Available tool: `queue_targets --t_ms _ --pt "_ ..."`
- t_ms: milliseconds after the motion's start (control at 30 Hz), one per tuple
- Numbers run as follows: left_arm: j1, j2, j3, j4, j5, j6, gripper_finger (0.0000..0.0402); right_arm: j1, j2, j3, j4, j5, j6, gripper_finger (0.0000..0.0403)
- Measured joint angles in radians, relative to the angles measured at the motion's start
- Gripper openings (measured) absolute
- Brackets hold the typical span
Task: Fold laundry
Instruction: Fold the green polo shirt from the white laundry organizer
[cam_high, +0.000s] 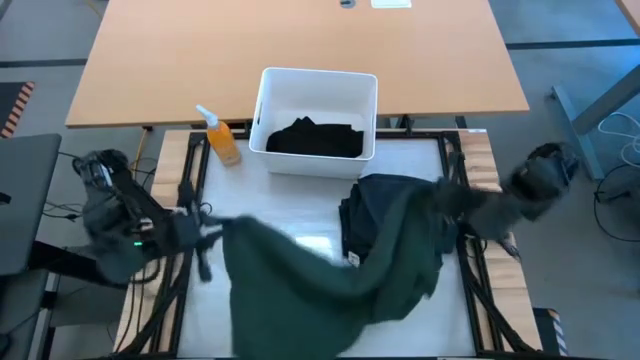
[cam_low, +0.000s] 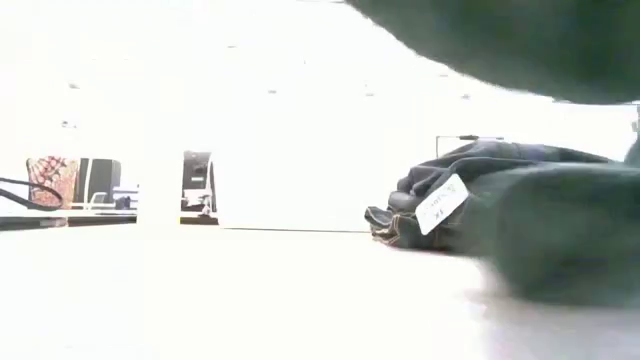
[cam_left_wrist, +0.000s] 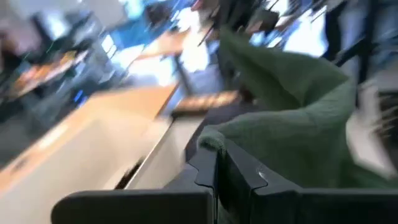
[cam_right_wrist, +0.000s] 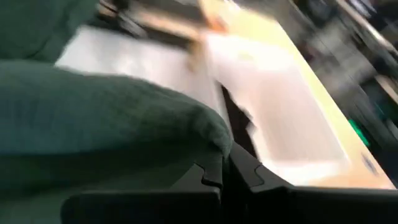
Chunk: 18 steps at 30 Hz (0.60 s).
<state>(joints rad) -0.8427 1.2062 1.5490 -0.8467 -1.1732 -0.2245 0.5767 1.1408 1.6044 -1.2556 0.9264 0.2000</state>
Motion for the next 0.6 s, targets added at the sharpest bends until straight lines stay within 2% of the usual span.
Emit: queue_targets --t_ms 133,233,400,600 --pt "0.091 -0.003 -0.055 -0.303 0.049 -0.343 0.0000 -0.223 -0.052 -0.130 0.004 -0.142 0.025 0.0020" --pt "0.140 -0.002 -0.119 -0.371 0.092 -0.457 0.0000 -0.338 -0.074 -0.246 0.071 -0.255 0.035 0.0020" --pt "0.196 -0.002 -0.193 -0.320 0.178 -0.452 0.0000 -0.427 -0.064 -0.402 0.204 -0.421 0.037 0.0020" --pt "0.209 -0.002 -0.213 -0.090 0.268 -0.285 0.0000 -0.408 -0.007 -0.428 0.290 -0.596 0.061 0.0020"
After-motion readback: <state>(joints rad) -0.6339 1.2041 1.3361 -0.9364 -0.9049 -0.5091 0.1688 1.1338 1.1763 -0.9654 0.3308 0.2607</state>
